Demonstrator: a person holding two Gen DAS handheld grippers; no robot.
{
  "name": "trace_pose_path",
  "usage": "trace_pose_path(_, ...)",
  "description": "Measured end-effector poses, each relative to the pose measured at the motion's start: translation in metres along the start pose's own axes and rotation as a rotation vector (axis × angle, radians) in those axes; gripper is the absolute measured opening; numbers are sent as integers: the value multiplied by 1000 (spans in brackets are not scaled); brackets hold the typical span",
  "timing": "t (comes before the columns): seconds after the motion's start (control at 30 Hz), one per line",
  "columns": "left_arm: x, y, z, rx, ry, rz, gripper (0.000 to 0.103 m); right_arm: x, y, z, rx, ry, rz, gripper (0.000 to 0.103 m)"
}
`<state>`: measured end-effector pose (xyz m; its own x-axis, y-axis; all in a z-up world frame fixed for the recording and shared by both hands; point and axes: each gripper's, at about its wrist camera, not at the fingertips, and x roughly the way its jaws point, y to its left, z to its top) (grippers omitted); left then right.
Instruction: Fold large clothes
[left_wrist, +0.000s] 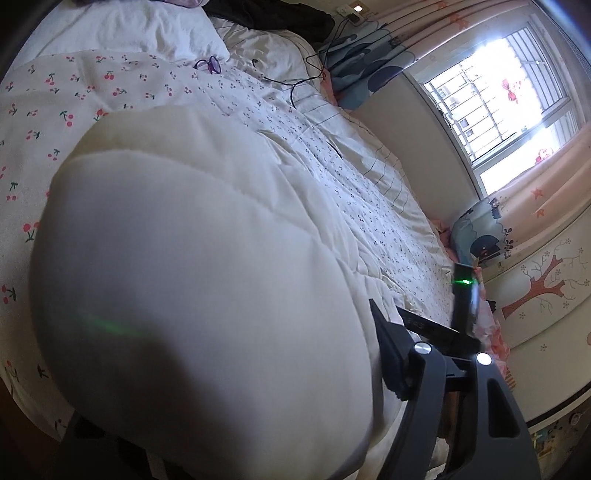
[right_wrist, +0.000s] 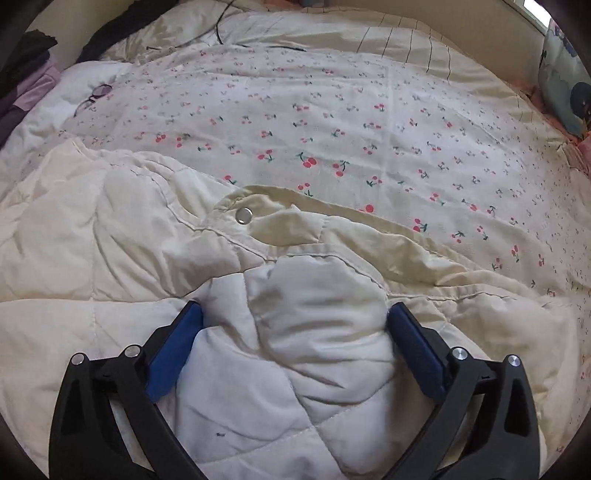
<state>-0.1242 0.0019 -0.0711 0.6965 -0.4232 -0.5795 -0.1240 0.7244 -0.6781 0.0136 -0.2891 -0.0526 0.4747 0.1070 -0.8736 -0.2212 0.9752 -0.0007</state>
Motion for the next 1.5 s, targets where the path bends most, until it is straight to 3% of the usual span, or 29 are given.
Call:
trace_pose_path(0.2, -2, 3, 0, -7, 0, -3, 69, -92, 9, -60, -64, -154, 20, 97)
trace_pose_path(0.23, -2, 3, -1, -5, -1, -1, 69, -94, 14, -72, -76, -151, 10, 97)
trace_pose_path(0.3, -2, 1, -1, 2, -2, 4, 69, -71, 31, -96, -156, -58, -19, 97)
trace_pose_path(0.33, -2, -2, -1, 11, -2, 11, 69, -66, 35, -104, -156, -75, -25, 97)
trace_pose_path(0.43, -3, -3, -2, 25, 1, 24, 69, -77, 28, -100, -93, -80, 8, 97)
trace_pose_path(0.5, -3, -1, -1, 18, 4, 21, 69, -98, 32, -102, -81, -150, 41, 97)
trace_pose_path(0.63, -2, -5, -2, 35, -3, 31, 69, -82, 54, -117, -142, -121, -10, 97)
trace_pose_path(0.77, -3, -3, -1, 37, -3, 27, 69, -84, 51, -115, -115, -115, 15, 97)
trace_pose_path(1.07, -3, -6, -2, 55, -12, 41, 69, -97, 49, -128, -83, -199, 16, 97)
trace_pose_path(1.27, -4, -8, -2, 65, -15, 49, 69, -91, 50, -131, -77, -174, 16, 97)
trace_pose_path(1.37, -4, -6, -1, 62, -14, 48, 69, -106, 50, -135, -78, -228, 7, 97)
trace_pose_path(1.5, -3, -8, -1, 76, -17, 57, 69, -94, 52, -147, -77, -209, 3, 97)
